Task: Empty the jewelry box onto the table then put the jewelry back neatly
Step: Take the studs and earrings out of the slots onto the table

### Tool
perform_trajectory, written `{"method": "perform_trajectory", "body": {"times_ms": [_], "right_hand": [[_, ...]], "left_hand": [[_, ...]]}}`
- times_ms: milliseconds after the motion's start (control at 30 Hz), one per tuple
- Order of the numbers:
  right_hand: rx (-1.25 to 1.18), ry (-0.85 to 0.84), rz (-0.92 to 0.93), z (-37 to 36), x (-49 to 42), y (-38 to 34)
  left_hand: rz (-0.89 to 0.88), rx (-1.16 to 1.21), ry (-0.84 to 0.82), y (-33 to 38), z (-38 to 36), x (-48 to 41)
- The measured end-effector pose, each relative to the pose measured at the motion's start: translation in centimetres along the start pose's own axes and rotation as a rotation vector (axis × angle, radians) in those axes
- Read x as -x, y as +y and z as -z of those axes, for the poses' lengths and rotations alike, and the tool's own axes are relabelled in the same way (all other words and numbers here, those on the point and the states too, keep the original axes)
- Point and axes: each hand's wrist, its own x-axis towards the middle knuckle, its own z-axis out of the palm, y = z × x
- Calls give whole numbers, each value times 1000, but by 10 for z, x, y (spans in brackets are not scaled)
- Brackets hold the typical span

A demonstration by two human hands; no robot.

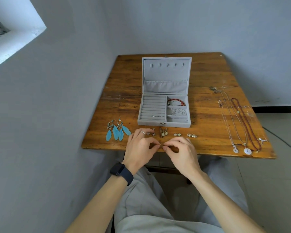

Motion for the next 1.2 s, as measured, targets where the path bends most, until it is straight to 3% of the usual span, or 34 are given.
{"method": "perform_trajectory", "body": {"times_ms": [233, 500, 833, 1200], "right_hand": [[-7, -55, -1, 8, 2, 0], [-17, -71, 18, 30, -28, -11], [320, -130, 58, 4, -113, -21], [447, -234, 81, -5, -133, -26]], "left_hand": [[-30, -4, -26, -2, 4, 1], [15, 7, 74, -16, 31, -39], [81, -95, -78, -25, 28, -101], [-66, -247, -51, -21, 33, -111]]}}
